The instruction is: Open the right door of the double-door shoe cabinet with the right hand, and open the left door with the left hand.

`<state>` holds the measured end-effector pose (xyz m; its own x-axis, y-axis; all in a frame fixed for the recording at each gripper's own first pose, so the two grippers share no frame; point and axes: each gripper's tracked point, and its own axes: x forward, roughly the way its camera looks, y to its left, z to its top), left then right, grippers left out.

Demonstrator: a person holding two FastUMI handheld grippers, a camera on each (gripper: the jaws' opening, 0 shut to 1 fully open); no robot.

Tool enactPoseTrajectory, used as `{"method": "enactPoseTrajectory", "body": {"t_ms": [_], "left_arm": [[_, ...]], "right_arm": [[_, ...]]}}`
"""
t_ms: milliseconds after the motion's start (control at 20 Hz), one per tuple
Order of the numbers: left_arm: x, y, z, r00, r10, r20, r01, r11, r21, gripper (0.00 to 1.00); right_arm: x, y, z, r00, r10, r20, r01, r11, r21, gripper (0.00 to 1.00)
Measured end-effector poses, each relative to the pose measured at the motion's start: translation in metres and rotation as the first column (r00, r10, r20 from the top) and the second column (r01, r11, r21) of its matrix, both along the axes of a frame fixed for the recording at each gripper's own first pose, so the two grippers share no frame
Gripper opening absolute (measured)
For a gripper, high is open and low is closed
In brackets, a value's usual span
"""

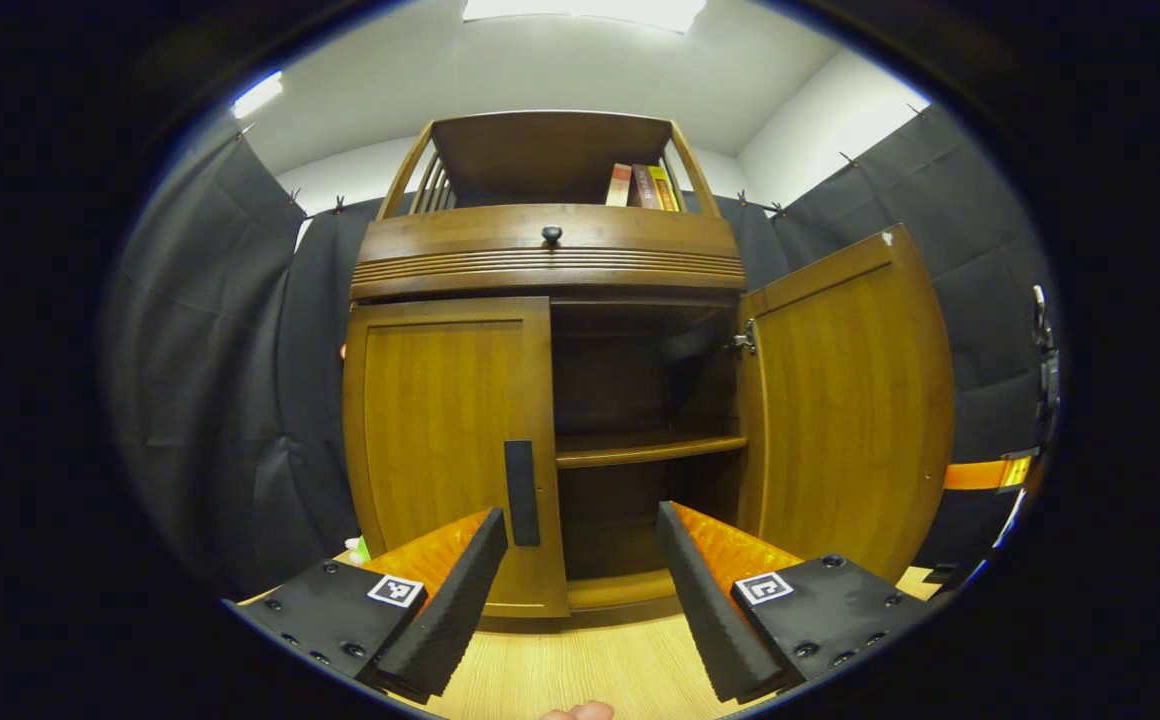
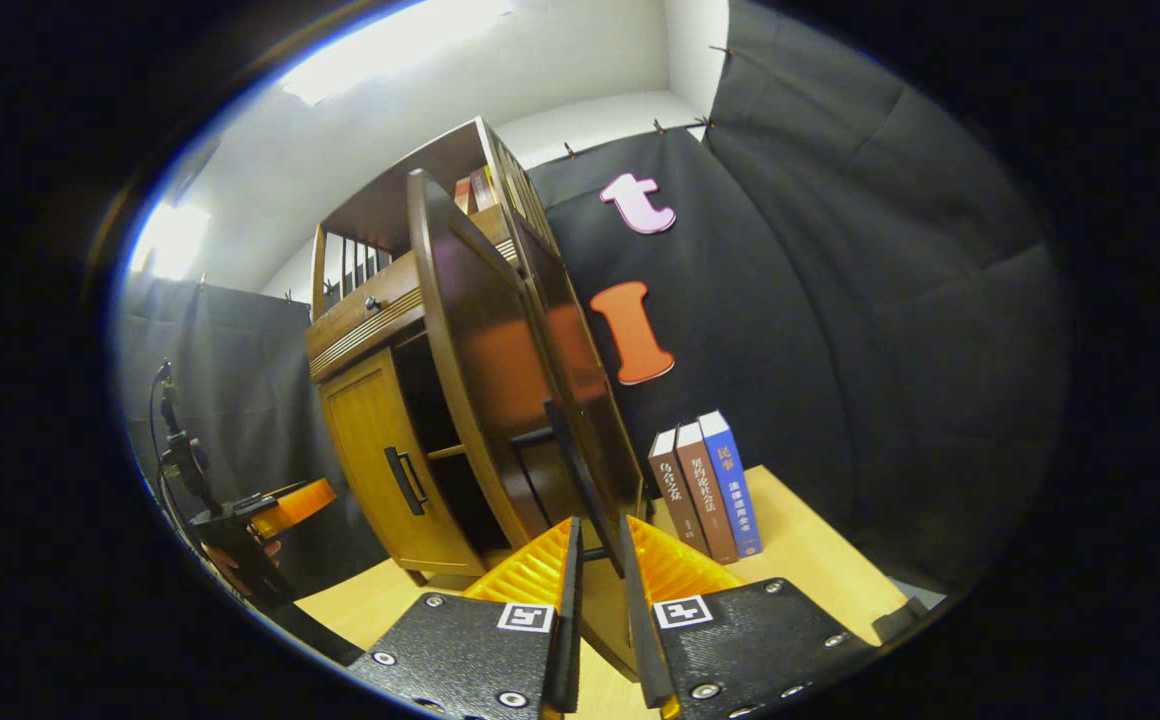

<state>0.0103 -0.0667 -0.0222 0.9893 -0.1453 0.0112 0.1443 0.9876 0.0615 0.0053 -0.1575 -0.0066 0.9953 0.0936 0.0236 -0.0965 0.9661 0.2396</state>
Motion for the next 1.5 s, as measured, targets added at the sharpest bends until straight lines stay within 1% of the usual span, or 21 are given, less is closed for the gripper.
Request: {"method": "enactPoseTrajectory", "body": {"t_ms": [100, 150, 300, 400, 450, 550, 650, 750, 850, 1000, 1100, 1150, 1200, 1300, 1400, 1500], "left_arm": [[0.021, 0.016, 0.011, 0.998, 0.037, 0.048, -0.037, 0.999, 0.005, 0.96], [0.037, 0.022, 0.013, 0.997, 0.049, 0.056, -0.05, 0.999, 0.008, 0.96], [0.087, 0.031, -0.009, 0.999, 0.042, -0.001, -0.042, 0.999, -0.005, 0.95], [0.12, 0.038, -0.021, 0.998, 0.05, -0.032, -0.05, 0.999, -0.004, 0.98], [0.135, 0.04, -0.025, 0.998, 0.054, -0.04, -0.055, 0.999, -0.004, 0.96], [0.156, 0.041, -0.024, 0.998, 0.059, -0.03, -0.06, 0.998, -0.004, 0.95], [0.172, 0.039, -0.039, 0.998, 0.057, -0.039, -0.057, 0.998, 0.013, 0.95], [0.183, 0.035, -0.05, 0.997, 0.042, -0.059, -0.043, 0.999, -0.017, 0.95], [0.192, 0.035, -0.067, 0.994, 0.048, -0.096, -0.052, 0.998, -0.047, 0.95], [0.201, 0.037, -0.08, 0.99, 0.069, -0.124, -0.076, 0.996, -0.054, 0.95], [0.206, 0.038, -0.082, 0.991, 0.075, -0.113, -0.081, 0.995, -0.05, 0.95], [0.206, 0.034, -0.083, 0.992, 0.051, -0.118, -0.058, 0.997, -0.059, 0.95], [0.206, 0.033, -0.085, 0.992, 0.05, -0.115, -0.057, 0.997, -0.057, 0.94], [0.206, 0.033, -0.086, 0.994, 0.054, -0.095, -0.056, 0.998, -0.011, 0.93], [0.208, 0.028, -0.086, 0.995, 0.051, -0.081, -0.049, 0.999, 0.021, 0.92], [0.207, 0.024, -0.087, 0.996, 0.047, -0.082, -0.045, 0.999, 0.02, 0.92]], "right_arm": [[-0.014, 0.018, 0.023, 0.999, -0.02, 0.034, 0.022, 0.998, -0.052, 0.22], [-0.018, 0.032, 0.033, 0.998, -0.013, 0.054, 0.018, 0.997, -0.075, 0.22], [-0.021, 0.075, 0.058, 0.994, 0.016, 0.112, 0.002, 0.987, -0.159, 0.22], [-0.019, 0.101, 0.054, 0.995, 0.017, 0.096, 0.004, 0.978, -0.21, 0.23], [-0.017, 0.11, 0.051, 0.996, 0.006, 0.087, 0.013, 0.976, -0.218, 0.22], [-0.011, 0.131, 0.04, 0.998, 0.013, 0.067, 0.002, 0.975, -0.222, 0.22], [-0.005, 0.139, 0.018, 1.0, -0.011, 0.006, 0.013, 0.974, -0.227, 0.23], [0.002, 0.146, -0.006, 0.998, -0.023, -0.052, 0.011, 0.978, -0.208, 0.23], [0.008, 0.15, -0.021, 0.997, -0.026, -0.077, 0.012, 0.984, -0.176, 0.24], [0.01, 0.155, -0.044, 0.992, 0.003, -0.124, -0.023, 0.988, -0.155, 0.23], [0.009, 0.159, -0.045, 0.992, 0.023, -0.125, -0.044, 0.985, -0.167, 0.23], [0.011, 0.159, -0.044, 0.993, 0.021, -0.116, -0.042, 0.982, -0.184, 0.22], [0.013, 0.154, -0.041, 0.995, 0.004, -0.099, -0.024, 0.98, -0.198, 0.22], [0.015, 0.166, -0.037, 0.994, 0.041, -0.103, -0.059, 0.983, -0.176, 0.22], [0.015, 0.168, -0.032, 0.992, 0.044, -0.114, -0.06, 0.988, -0.143, 0.22], [0.018, 0.162, -0.026, 0.994, 0.025, -0.102, -0.042, 0.985, -0.165, 0.23]]}}
